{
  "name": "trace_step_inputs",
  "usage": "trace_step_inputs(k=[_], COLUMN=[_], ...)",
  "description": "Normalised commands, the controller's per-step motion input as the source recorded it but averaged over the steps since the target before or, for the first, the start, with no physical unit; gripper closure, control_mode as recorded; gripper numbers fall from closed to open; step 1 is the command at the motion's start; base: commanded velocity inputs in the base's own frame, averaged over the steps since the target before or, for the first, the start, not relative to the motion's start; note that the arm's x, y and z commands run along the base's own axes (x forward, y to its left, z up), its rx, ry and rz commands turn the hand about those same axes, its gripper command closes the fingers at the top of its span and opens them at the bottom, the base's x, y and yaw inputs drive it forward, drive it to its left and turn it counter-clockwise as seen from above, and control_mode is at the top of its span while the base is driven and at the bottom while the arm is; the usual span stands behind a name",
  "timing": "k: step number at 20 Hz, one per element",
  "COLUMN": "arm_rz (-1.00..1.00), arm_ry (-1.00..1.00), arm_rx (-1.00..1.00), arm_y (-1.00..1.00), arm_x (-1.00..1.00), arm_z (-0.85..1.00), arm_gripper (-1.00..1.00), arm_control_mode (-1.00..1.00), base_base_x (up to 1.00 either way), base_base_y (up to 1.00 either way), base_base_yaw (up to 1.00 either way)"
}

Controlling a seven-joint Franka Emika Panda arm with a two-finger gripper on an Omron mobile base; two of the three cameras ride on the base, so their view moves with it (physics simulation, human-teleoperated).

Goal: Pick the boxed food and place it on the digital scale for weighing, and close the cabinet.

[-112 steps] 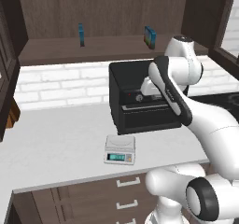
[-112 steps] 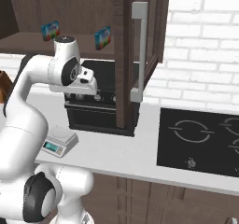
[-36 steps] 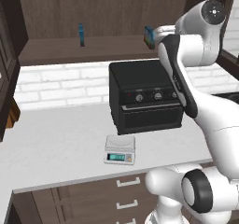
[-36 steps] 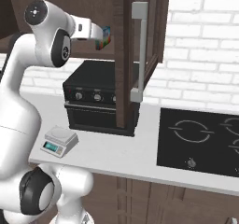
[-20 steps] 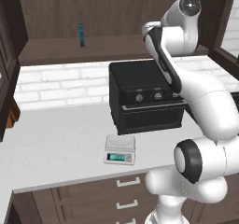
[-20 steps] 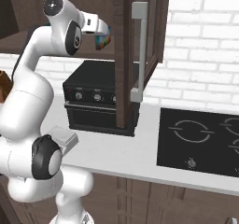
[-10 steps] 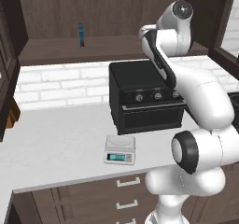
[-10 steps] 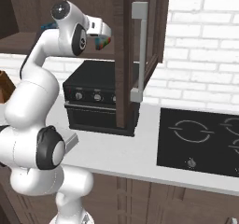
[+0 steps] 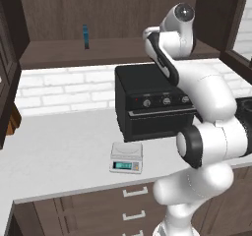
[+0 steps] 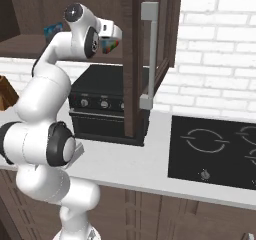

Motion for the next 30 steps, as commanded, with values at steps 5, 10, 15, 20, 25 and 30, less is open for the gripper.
trace_step_inputs(k=[5,10,15,20,25,30], arm_rz=[0.00,0.00,0.00,0.00,0.01,0.07], arm_ry=[0.02,0.00,0.01,0.00,-0.01,-0.07], arm_rx=[0.00,0.00,0.00,0.00,0.00,0.00], arm_y=[0.00,0.00,0.00,0.00,0.00,0.00], arm_x=[0.38,0.30,0.06,0.00,-0.06,-0.89], arm_z=[0.00,0.00,-0.15,-0.14,-0.11,0.10], arm_gripper=[-1.00,-1.00,1.00,1.00,1.00,1.00], arm_control_mode=[-1.00,-1.00,-1.00,-1.00,-1.00,-1.00], base_base_x=[0.00,0.00,0.00,0.00,0.00,0.00], base_base_y=[0.00,0.00,0.00,0.00,0.00,0.00], base_base_yaw=[0.00,0.00,0.00,0.00,0.00,0.00])
